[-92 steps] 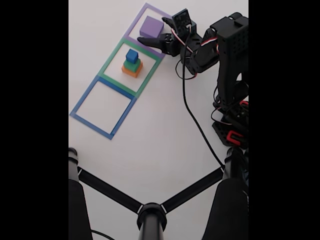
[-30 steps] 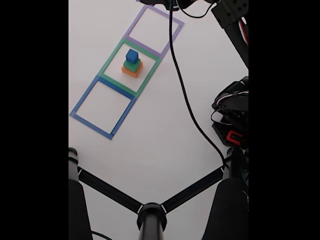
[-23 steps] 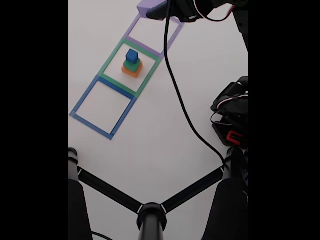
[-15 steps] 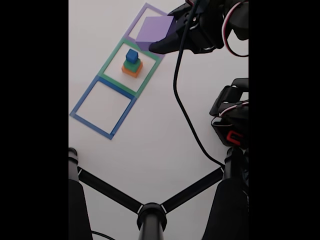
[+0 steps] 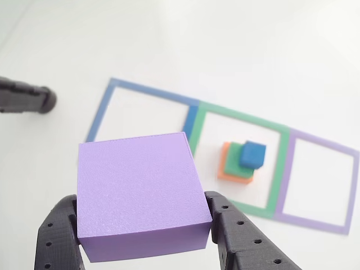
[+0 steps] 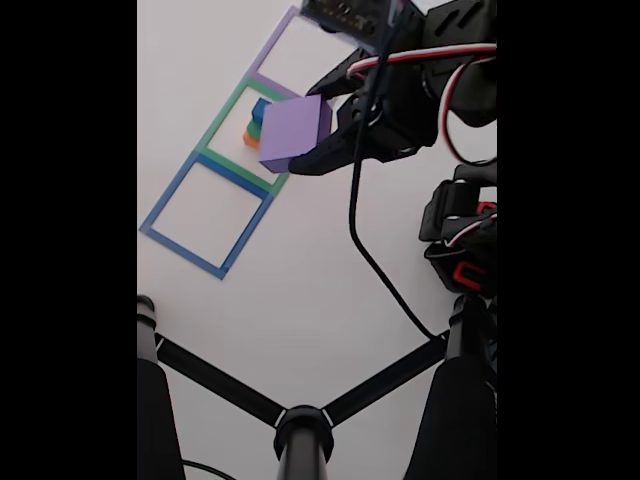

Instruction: Tower of hanoi

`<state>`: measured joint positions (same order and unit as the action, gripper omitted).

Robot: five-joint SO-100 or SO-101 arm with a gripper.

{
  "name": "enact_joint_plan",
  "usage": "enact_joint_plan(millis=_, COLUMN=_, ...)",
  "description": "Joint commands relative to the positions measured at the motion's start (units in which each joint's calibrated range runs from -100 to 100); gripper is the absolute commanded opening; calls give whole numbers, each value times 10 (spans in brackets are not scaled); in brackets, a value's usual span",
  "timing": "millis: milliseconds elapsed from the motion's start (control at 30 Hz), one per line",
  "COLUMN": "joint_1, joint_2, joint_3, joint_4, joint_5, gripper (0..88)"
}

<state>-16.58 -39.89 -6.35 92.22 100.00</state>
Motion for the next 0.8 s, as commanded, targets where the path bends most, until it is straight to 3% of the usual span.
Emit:
enact_joint_plan(millis=0, joint_1=-11, joint_2=-41, joint_3=188, joint_4=-155, joint_5=0, gripper=122)
enact_joint_plan(millis=200, joint_1=-24, joint_2=-64, joint_3=467, joint_4=-426, joint_5=0, gripper=123)
enact_joint_plan(millis=367, joint_1=-27, joint_2=-12, joint_3=698, joint_4=-763, joint_5=0, gripper=118)
enact_joint_plan(millis=767, joint_1=-47, joint_2=222, joint_3=815, joint_4=-1156, joint_5=0, gripper=120)
